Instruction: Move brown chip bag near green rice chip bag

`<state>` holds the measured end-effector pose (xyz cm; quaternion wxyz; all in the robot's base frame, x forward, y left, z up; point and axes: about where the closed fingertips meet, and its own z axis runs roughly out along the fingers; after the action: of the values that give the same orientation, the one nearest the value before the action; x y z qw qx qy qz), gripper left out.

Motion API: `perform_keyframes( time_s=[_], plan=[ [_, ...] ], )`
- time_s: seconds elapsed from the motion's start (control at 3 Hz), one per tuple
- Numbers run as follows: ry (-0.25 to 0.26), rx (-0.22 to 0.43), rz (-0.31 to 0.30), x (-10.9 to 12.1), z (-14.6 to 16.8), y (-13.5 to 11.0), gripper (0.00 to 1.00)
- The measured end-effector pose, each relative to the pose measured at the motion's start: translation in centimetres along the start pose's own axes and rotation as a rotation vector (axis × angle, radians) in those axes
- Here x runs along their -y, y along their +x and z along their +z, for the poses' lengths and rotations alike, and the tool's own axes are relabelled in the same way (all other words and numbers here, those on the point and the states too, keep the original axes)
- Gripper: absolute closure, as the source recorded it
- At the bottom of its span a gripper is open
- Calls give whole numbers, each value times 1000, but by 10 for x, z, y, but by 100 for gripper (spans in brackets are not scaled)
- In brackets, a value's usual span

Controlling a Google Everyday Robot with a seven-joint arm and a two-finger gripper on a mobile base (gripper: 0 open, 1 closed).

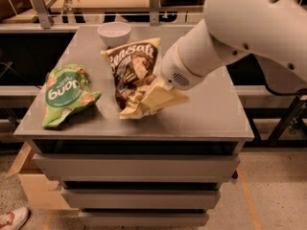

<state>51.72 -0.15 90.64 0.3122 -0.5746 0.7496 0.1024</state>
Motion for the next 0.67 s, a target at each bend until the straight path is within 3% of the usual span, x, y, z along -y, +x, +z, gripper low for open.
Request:
perform_keyframes(
  time_s=[0.33,0.67],
  plan=[
    [-63,-70,-62,-25,30,2,100],
    [-110,-92,-120,-43,49,-5,100]
  ],
)
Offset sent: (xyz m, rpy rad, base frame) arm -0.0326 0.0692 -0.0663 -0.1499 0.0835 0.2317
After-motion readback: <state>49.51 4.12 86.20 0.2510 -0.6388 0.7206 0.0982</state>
